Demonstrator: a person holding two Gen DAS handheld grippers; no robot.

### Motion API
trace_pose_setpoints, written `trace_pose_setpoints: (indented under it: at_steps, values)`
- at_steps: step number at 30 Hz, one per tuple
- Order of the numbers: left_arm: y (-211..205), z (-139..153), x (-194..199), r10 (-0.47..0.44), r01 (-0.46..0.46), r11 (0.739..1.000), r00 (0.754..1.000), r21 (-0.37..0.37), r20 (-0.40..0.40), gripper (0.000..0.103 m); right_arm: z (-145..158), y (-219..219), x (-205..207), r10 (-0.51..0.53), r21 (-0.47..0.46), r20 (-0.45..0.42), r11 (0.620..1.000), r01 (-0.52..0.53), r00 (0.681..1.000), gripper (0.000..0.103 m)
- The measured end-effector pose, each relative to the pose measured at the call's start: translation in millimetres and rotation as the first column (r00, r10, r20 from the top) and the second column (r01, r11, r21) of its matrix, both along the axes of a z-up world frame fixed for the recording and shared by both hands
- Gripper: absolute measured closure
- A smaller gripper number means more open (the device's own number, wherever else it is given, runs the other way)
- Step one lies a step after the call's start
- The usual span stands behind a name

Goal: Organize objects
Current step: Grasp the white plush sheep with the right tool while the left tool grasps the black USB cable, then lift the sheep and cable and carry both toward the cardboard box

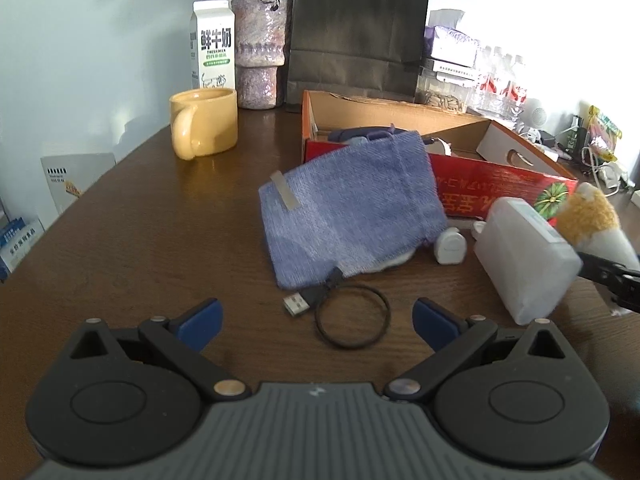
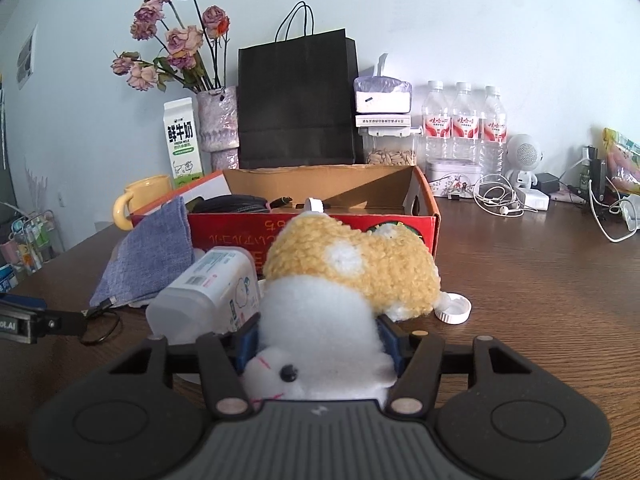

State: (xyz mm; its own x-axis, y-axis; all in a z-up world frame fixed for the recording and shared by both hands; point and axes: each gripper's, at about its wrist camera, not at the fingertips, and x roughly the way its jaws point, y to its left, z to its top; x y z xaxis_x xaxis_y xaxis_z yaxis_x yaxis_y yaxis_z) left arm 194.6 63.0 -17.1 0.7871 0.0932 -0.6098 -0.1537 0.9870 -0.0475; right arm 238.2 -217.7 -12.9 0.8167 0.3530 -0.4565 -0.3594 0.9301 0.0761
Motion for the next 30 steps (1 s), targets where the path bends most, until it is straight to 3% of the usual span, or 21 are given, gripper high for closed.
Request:
trace_pose_setpoints:
  at_steps: [4,6,16,19,21,22,30]
  values:
    - [4,-1,10,-0.011,0.011,0.999,1.000,0.047,-0.011,0.004,0,0,-1,0.000,-0.002,0.008,1.000,0.000,1.000,0.046]
    - [5,-3,16,-0.018,0.020,0.998,0.999,0.061,-0.031,0.016,0,0,-1,-0.002,0.001,0.010,1.000,0.002,1.000,0.046]
    - [8,-14,27,-0.095,0.099,0.993,0.994,0.064,-0.053,0.036,1,-1,-2,-0.004,0.009,0.011,1.000,0.004,1.000,0.046]
    - [6,-14,25,-0.113,0.115,0.992,0.993,0.060,-0.041,0.049,1,-1,-2,-0.005,0.009,0.011,1.000,0.005,1.000,0.046]
    - [4,-13,23,-0.128,0.130,0.990,0.991,0.061,-0.035,0.070,1,-1,-2,-0.005,0.010,0.011,1.000,0.005,1.000,0.046]
    - [3,-12,22,-0.134,0.136,0.989,0.990,0.061,-0.034,0.075,1,-1,-2,-0.005,0.009,0.011,1.000,0.005,1.000,0.046]
    - [-2,-13,11,-0.130,0.132,0.988,0.991,0.086,-0.022,0.078,2,-2,-3,-0.006,0.010,0.012,1.000,0.006,1.000,0.046]
